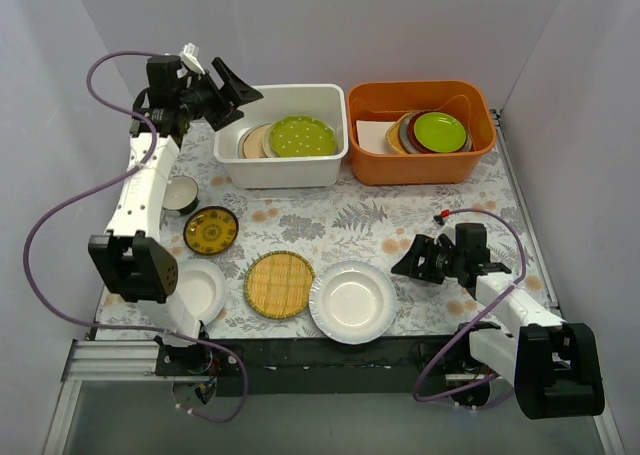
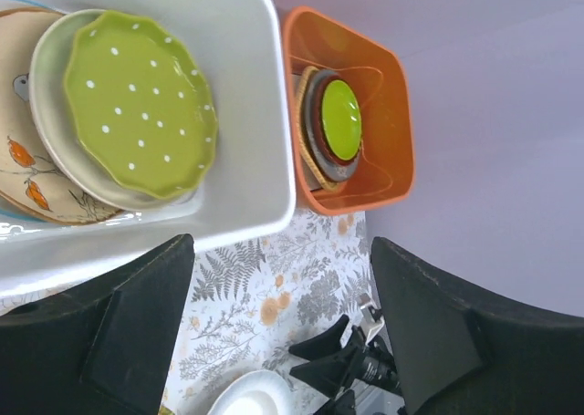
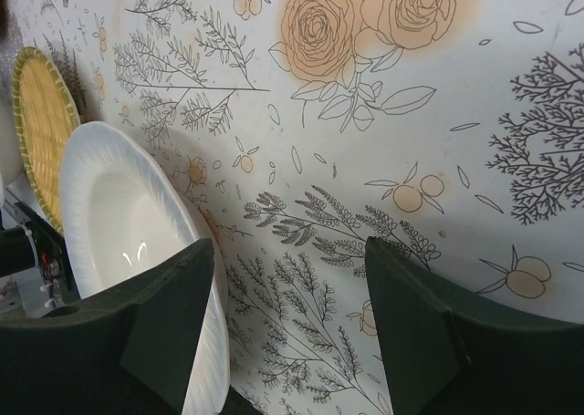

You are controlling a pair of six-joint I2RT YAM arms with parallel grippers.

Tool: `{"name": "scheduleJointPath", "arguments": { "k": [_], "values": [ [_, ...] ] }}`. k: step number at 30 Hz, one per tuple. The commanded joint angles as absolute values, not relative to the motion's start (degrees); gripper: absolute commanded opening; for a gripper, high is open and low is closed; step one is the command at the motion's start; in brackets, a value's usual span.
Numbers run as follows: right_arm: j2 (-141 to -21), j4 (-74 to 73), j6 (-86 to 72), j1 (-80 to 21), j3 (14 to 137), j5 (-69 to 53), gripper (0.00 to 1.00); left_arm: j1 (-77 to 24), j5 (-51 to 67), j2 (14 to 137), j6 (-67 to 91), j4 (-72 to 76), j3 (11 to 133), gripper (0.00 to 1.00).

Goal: Place the plates into the plastic bin on the countertop
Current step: Place the plate in the plastic bin, then pick up the plate from the corner of the board.

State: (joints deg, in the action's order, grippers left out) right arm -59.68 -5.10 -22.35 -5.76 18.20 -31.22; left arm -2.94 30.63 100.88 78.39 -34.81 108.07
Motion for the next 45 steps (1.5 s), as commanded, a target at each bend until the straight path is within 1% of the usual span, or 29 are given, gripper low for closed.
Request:
{"name": "scheduleJointPath", "arguments": {
  "k": [1, 3, 4, 6, 7, 9, 11, 17, 21, 29, 35, 40, 45],
  "values": [
    [-58.10, -8.61, -21.62, -5.89, 17.93, -29.62, 0.75, -2.81, 33.40, 90.55, 77.43, -33.49, 97.84, 0.78],
    [-57.13, -9.31, -21.62, -5.89, 17.93, -29.62, 0.75, -2.81, 33.57, 84.39, 77.43, -32.87, 92.57, 0.78],
    [-56.69, -9.75, -21.62, -5.89, 17.93, -29.53, 0.75, -2.73, 33.49, 82.11, 77.61, -32.52, 86.98, 0.79],
    [-55.55, -10.54, -21.62, -5.89, 17.93, -29.36, 0.75, -2.90, 33.31, 76.05, 78.04, -31.73, 81.76, 0.79],
    [-55.20, -10.72, -21.53, -5.89, 17.84, -29.44, 0.75, -2.99, 33.31, 74.11, 78.39, -31.38, 75.91, 0.79],
    [-54.23, -11.33, -21.62, -5.98, 17.67, -29.53, 0.75, -3.25, 33.23, 68.42, 79.62, -30.68, 70.43, 0.79],
    [-53.44, -11.25, -21.97, -5.89, 17.32, -29.88, 0.75, -4.21, 32.61, 64.71, 80.85, -29.01, 62.17, 0.78],
    [-52.03, -11.43, -22.85, -5.89, 17.14, -30.41, 0.75, -5.27, 31.20, 55.47, 84.02, -28.92, 47.40, 0.78],
    [-51.77, -11.60, -23.12, -5.89, 17.05, -30.50, 0.75, -6.85, 30.67, 50.81, 86.48, -28.92, 41.50, 0.78],
    [-51.15, -11.87, -23.55, -5.98, 17.14, -30.76, 0.75, -10.97, 30.59, 46.58, 89.99, -29.53, 36.74, 0.79],
    [-50.89, -11.87, -23.91, -5.98, 17.31, -31.11, 0.75, -15.20, 24.10, 46.41, 92.55, -33.47, 35.42, 0.78],
    [-50.98, -11.69, -23.99, -5.80, 17.14, -31.11, 0.75, -15.64, 18.82, 44.40, 95.62, -37.79, 34.89, 0.78],
    [-51.15, -11.16, -24.00, -5.89, 16.44, -31.38, 0.75, -16.17, 17.05, 41.40, 98.96, -41.92, 32.09, 0.76]
  ]
}}
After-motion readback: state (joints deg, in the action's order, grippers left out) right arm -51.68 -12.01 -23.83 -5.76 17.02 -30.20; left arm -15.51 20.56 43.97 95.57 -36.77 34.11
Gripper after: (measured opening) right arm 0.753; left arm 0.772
